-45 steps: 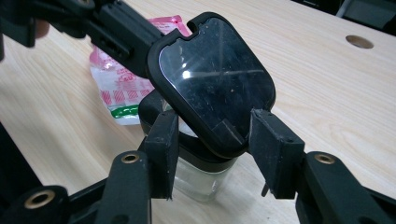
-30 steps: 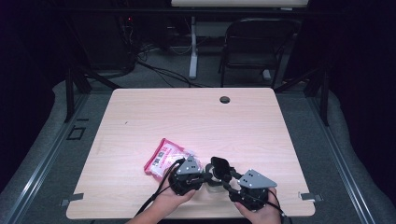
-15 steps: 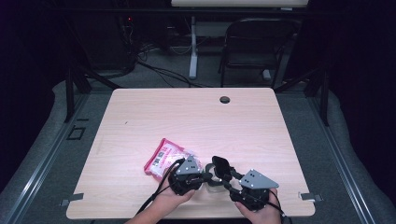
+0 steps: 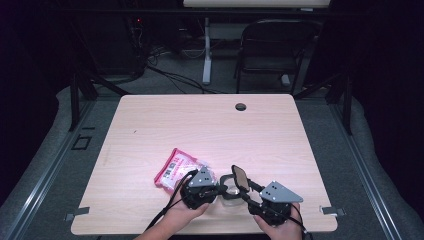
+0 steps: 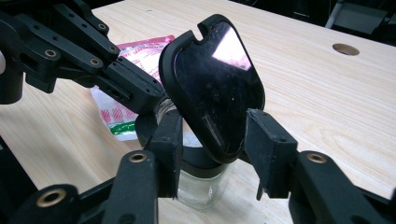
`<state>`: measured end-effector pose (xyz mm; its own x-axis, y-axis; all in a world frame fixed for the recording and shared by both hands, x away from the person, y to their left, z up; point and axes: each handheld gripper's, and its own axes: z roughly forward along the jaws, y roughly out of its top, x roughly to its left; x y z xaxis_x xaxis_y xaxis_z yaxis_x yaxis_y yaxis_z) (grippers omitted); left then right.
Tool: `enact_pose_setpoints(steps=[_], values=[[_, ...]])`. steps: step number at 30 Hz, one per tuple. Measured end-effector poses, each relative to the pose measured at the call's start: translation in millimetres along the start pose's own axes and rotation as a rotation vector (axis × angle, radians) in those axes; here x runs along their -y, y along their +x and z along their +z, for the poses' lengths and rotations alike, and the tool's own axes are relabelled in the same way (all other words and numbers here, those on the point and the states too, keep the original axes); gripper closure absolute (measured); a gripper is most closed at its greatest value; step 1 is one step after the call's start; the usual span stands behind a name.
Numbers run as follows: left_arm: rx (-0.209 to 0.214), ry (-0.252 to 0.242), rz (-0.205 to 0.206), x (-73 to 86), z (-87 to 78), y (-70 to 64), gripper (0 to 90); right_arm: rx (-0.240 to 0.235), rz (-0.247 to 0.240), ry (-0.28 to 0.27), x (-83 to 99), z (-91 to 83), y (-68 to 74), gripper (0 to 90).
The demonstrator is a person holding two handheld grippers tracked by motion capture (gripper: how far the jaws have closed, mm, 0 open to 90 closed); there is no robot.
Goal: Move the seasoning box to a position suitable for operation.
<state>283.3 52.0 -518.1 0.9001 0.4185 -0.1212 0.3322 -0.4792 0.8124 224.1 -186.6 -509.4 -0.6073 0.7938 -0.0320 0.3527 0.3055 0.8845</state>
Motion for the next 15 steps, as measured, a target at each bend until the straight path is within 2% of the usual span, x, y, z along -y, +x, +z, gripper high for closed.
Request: enact_pose_setpoints(steps=[5, 7, 8, 10, 15], values=[[-0.002, -0.001, 0.002, 0.0, 0.0, -0.4, 89.7, -0.002, 0.019, 0.002, -0.5, -1.9, -0.6, 62.2], [-0.003, -0.001, 0.003, 0.0, 0.0, -0.4, 89.8, 0.000, 0.016, 0.006, -0.8, -2.7, -1.0, 63.0], [-0.003, -0.001, 0.002, 0.1, 0.0, -0.4, 89.8, -0.003, 0.016, 0.009, -1.2, -3.7, -1.4, 67.5], [-0.002, -0.001, -0.001, 0.1, 0.1, -0.4, 90.0, -0.006, 0.013, 0.023, -1.6, -5.3, -1.9, 70.3], [0.002, -0.002, -0.003, 0.1, 0.3, -0.5, 90.0, -0.014, 0.016, 0.027, -2.2, -7.9, -4.4, 74.1]])
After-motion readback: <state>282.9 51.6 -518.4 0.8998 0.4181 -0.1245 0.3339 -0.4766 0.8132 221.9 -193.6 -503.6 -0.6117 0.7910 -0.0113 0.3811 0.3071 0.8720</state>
